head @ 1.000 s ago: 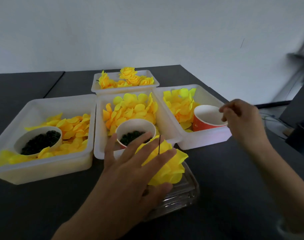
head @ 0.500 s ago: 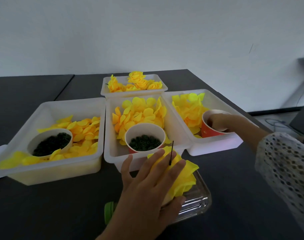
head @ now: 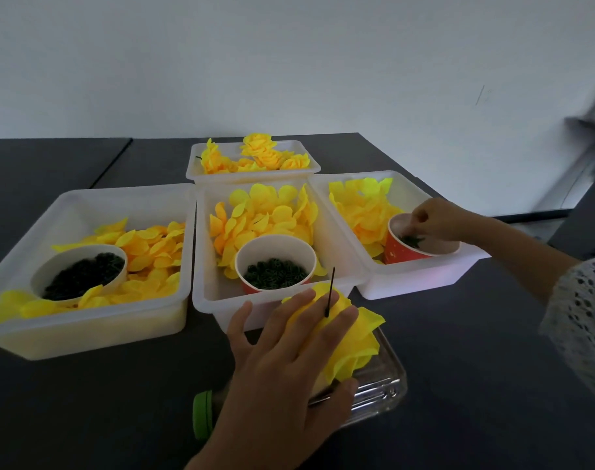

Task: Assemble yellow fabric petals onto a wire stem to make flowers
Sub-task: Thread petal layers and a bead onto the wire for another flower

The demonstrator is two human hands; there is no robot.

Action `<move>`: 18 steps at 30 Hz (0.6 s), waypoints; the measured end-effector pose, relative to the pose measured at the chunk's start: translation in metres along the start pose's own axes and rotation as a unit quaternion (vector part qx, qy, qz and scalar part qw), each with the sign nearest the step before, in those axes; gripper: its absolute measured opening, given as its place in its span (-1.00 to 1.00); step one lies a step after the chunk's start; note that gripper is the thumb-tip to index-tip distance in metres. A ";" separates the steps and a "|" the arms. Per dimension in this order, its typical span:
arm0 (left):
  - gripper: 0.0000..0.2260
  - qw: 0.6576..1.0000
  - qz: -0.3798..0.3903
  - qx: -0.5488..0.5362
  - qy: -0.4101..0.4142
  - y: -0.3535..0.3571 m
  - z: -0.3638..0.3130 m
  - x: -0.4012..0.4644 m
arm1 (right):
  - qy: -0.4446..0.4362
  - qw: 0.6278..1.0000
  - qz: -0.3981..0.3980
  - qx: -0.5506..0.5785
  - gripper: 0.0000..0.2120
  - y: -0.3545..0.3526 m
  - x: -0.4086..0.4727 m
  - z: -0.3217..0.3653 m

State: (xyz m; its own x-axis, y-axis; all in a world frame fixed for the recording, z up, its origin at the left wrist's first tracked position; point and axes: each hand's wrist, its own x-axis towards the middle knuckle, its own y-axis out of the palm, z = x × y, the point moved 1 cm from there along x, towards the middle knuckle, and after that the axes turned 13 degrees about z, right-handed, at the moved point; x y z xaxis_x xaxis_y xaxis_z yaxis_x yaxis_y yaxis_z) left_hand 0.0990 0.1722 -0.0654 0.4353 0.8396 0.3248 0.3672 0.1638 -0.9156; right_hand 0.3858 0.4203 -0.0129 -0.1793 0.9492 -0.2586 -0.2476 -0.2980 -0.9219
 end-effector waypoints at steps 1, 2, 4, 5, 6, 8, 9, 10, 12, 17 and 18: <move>-0.45 1.000 0.003 -0.004 -0.002 0.000 0.000 0.000 | 0.001 1.000 -0.008 0.011 -0.62 0.000 -0.001 -0.001; -0.45 1.000 0.005 -0.007 -0.003 0.000 -0.001 -0.001 | -0.001 0.999 -0.017 0.030 -0.63 -0.001 -0.002 -0.003; -0.45 1.000 0.010 -0.009 -0.005 0.001 0.000 -0.001 | -0.008 0.996 -0.031 0.088 -0.67 -0.001 -0.004 -0.007; -0.45 1.000 0.012 -0.011 -0.007 0.001 0.000 -0.001 | -0.011 0.993 -0.037 0.113 -0.68 -0.001 -0.006 -0.008; -0.45 1.000 0.013 -0.012 -0.009 0.001 0.001 -0.001 | -0.015 0.990 -0.045 0.134 -0.69 -0.001 -0.007 -0.010; -0.46 1.000 0.014 -0.013 -0.012 0.002 0.001 -0.001 | -0.018 0.986 -0.060 0.156 -0.67 -0.001 -0.008 -0.013; -0.47 1.000 0.013 -0.013 -0.013 0.002 0.001 -0.001 | -0.015 0.986 -0.061 0.158 -0.66 -0.001 -0.009 -0.014; -0.47 1.000 0.013 -0.015 -0.013 0.002 0.001 -0.001 | -0.009 0.986 -0.056 0.157 -0.65 0.000 -0.009 -0.015; -0.48 1.000 0.012 -0.019 -0.013 0.002 0.001 -0.001 | 0.000 0.985 -0.048 0.163 -0.61 0.002 -0.010 -0.017; -0.47 0.999 0.009 -0.029 -0.016 0.001 0.001 0.000 | 0.005 0.979 -0.064 0.192 -0.59 0.001 -0.011 -0.014; -0.48 0.999 0.010 -0.029 -0.017 0.001 0.000 0.000 | 0.006 0.977 -0.065 0.201 -0.60 0.001 -0.012 -0.011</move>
State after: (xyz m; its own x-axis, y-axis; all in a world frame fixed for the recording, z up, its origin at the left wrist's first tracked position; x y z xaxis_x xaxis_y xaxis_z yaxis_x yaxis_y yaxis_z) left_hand 0.0992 0.1725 -0.0665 0.4156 0.8592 0.2983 0.4060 0.1182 -0.9062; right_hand 0.3983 0.4097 -0.0143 -0.1107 0.9821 -0.1524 -0.6219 -0.1881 -0.7602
